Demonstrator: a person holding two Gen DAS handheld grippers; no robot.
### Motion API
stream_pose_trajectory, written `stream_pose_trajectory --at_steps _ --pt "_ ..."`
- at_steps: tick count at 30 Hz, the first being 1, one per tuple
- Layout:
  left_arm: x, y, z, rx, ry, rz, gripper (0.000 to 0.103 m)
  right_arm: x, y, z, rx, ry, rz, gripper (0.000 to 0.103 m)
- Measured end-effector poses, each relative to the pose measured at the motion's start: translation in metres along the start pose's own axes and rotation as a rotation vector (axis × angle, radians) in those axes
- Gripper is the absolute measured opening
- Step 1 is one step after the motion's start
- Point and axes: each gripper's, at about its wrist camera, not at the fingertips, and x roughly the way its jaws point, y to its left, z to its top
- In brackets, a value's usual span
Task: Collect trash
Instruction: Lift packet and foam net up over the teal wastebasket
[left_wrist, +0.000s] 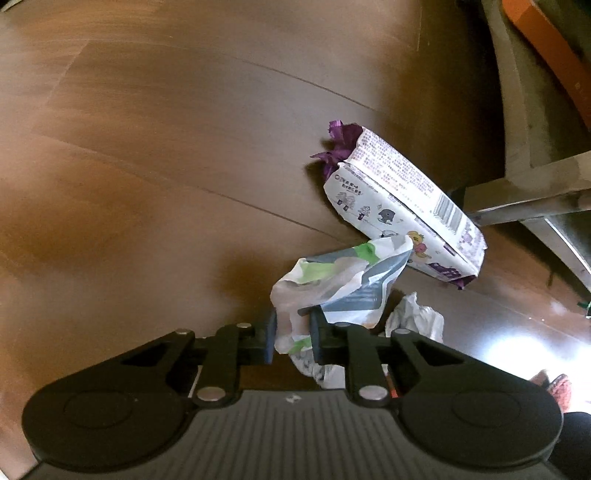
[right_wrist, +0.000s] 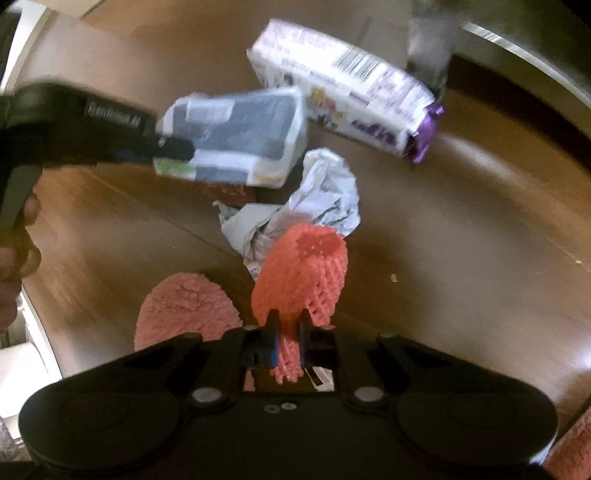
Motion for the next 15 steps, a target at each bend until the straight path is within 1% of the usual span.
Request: stream_pose_trajectory --at_steps 6,12,15 --pt "-0.033 0.002 -0.020 -0.026 -0.002 -0.004 0.016 -0.057 0.005 -0.014 0.017 -0.090 -0.003 0.009" --pt "-0.095 -0.002 -0.041 -0.024 -0.050 -0.039 0.016 -0.144 0.011 -0.040 0.036 -0.207 0.006 0.009" --pt "-0.132 -0.005 -0.049 -0.018 -0.090 -0.055 0.016 -0.190 0.019 -0.058 0.021 -0.275 0.001 0.009"
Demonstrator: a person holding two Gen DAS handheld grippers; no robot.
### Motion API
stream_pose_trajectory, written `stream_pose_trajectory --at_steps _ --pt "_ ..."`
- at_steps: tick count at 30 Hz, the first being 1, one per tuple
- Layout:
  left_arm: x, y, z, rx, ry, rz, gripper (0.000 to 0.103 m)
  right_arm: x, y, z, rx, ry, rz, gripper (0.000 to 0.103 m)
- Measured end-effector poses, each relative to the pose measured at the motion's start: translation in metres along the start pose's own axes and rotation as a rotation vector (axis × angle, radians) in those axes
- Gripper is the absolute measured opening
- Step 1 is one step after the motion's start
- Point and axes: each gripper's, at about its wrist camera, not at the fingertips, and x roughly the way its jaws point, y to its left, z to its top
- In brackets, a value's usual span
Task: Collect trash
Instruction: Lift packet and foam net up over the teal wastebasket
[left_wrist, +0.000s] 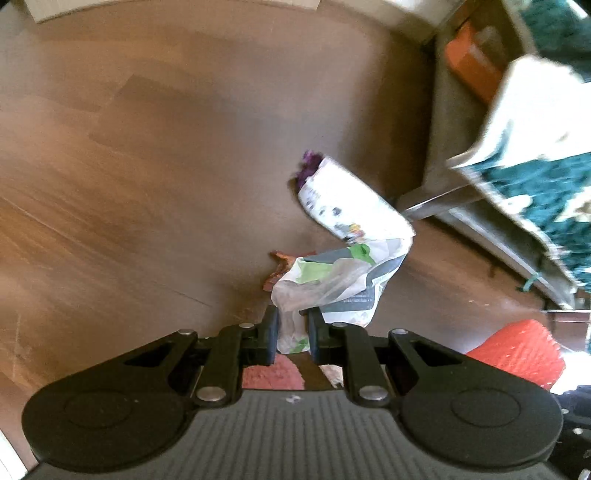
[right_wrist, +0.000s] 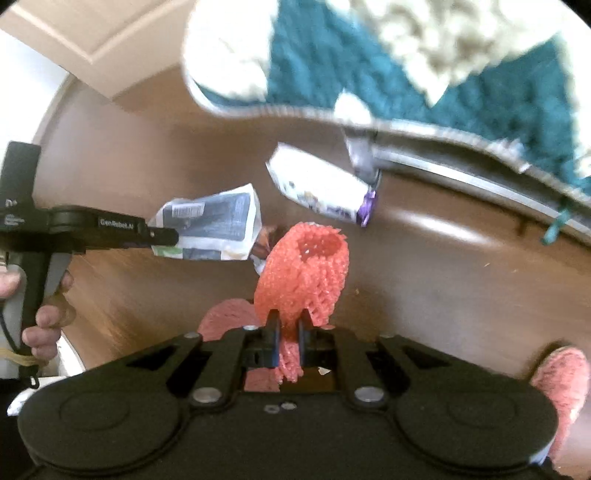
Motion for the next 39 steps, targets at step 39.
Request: stream_pose_trajectory --at_steps 39 --pt "-0.417 -0.245 -0.007 0.345 -0.765 -0.123 0.017 -0.416 0.016 0.047 -0.221 -0.815 -0.233 0.008"
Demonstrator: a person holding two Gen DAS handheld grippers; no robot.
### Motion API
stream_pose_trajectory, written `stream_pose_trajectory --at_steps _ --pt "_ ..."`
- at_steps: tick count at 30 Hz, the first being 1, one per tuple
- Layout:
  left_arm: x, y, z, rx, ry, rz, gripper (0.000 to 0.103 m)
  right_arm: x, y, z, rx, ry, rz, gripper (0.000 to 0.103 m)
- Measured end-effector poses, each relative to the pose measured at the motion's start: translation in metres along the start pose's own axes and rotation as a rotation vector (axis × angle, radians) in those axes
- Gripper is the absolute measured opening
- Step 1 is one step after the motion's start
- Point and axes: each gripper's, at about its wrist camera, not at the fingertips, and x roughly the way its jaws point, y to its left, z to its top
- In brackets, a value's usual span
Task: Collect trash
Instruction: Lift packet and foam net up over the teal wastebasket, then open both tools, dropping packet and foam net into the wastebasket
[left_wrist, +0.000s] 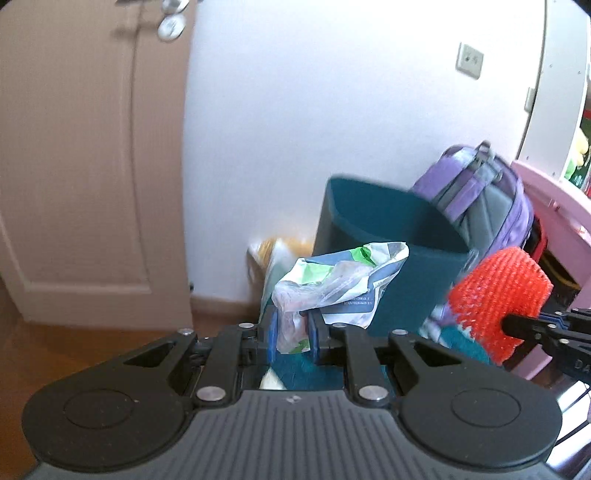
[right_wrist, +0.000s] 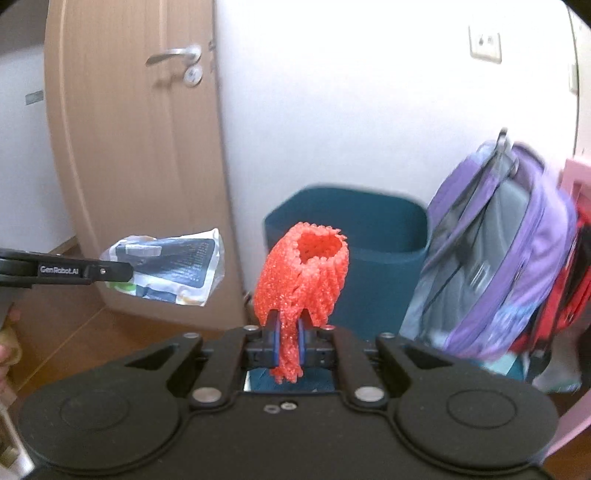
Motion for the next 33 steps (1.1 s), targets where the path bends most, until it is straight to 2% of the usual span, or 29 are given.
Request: stream_pose_trajectory --at_steps 6,10,14,18,25,33 --pt "0.018 -0.045 0.052 0.043 -0.035 -0.007 0.017 0.019 -0.017 0.035 -0.061 -0.020 -0.062 0.008" --pt "0.049 -0.075 0.078 0.107 -0.039 0.008 0.017 0.040 -0.030 0.049 -0.038 -0.004 -0.077 0.008" --pt "0.084 -0.097 0.099 0.127 -0.011 0.012 0.017 0.066 -0.040 0.053 -0.023 0.014 -0.082 0.008" --pt "0.116 -0.112 0.103 0.166 0.019 0.032 0.017 0.094 -0.049 0.054 -0.022 0.054 -0.086 0.008" --pt "0.182 -0.131 0.099 0.223 0.144 0.099 0.017 0.131 -0.059 0.057 -0.025 0.117 -0.066 0.008" --pt "0.224 -0.139 0.095 0.287 0.260 0.132 0.017 0.162 -0.059 0.053 -0.026 0.185 -0.052 0.012"
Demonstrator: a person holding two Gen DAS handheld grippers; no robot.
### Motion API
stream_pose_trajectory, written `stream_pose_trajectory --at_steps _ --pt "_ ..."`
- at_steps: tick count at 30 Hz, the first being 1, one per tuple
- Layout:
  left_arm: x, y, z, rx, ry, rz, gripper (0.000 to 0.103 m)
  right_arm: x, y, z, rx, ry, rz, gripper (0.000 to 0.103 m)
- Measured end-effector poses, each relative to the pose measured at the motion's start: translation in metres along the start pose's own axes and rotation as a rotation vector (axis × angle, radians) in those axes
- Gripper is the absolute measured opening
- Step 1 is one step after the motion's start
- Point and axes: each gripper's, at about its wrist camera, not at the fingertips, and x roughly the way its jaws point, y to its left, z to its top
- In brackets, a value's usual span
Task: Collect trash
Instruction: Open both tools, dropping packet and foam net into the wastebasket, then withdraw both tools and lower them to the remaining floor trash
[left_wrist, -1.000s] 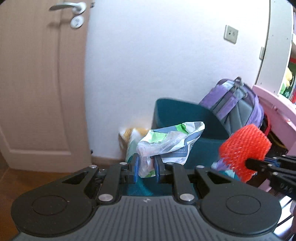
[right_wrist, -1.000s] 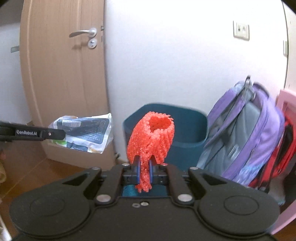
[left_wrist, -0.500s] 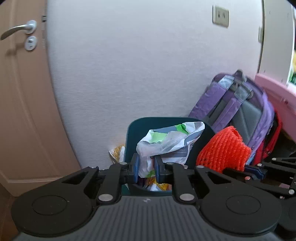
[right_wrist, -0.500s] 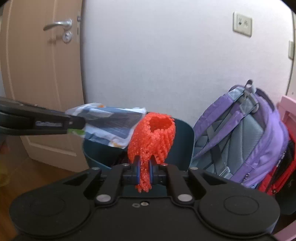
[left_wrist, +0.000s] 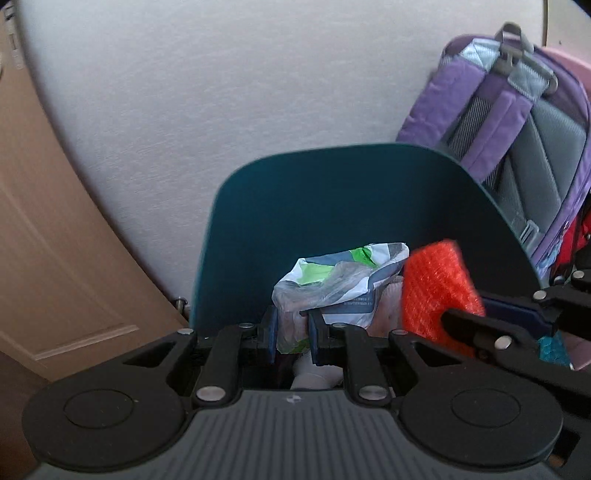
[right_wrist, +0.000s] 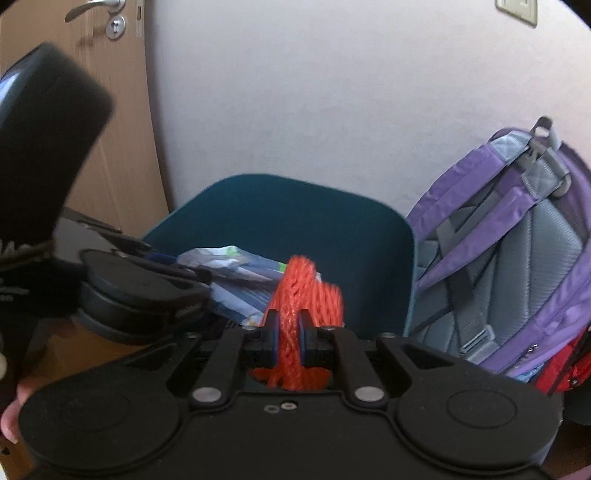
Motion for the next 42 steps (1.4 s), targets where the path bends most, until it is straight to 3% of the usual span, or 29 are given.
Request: stream_pose_trajectory --at_steps 6,8,11,13,14,20,31,42 --pt "0.010 -0.004 0.003 0.017 0.030 0.005 0.020 0.007 0.003 -0.003 -0.011 0.013 -0.001 0.020" --pt "0.013 -0.004 0.003 0.014 0.049 0.008 0.026 0.007 0.004 -0.004 -0.012 0.015 -0.003 0.024" --pt "0.017 -0.005 0.005 0.013 0.042 0.004 0.043 0.005 0.005 -0.005 -0.015 0.008 -0.015 0.030" --pt "0.014 -0.003 0.004 0.005 0.026 0.018 0.070 0.002 0.005 -0.005 -0.017 0.003 -0.031 0.032" --pt "0.012 -0.002 0.004 0.001 0.013 0.027 0.072 0.000 0.005 -0.006 -0.018 -0.001 -0.034 0.035" --pt "-0.007 0.007 0.005 -0.033 -0.024 0.012 0.073 -0.019 0.003 -0.007 -0.024 -0.040 -0.032 0.053" --pt "-0.068 0.026 -0.008 -0.087 -0.099 -0.006 0.078 -0.075 0.015 -0.009 -0.023 -0.104 -0.024 0.063" --pt "-0.132 0.052 -0.052 -0.133 -0.146 -0.023 0.078 -0.128 0.039 -0.033 -0.012 -0.133 0.025 0.071"
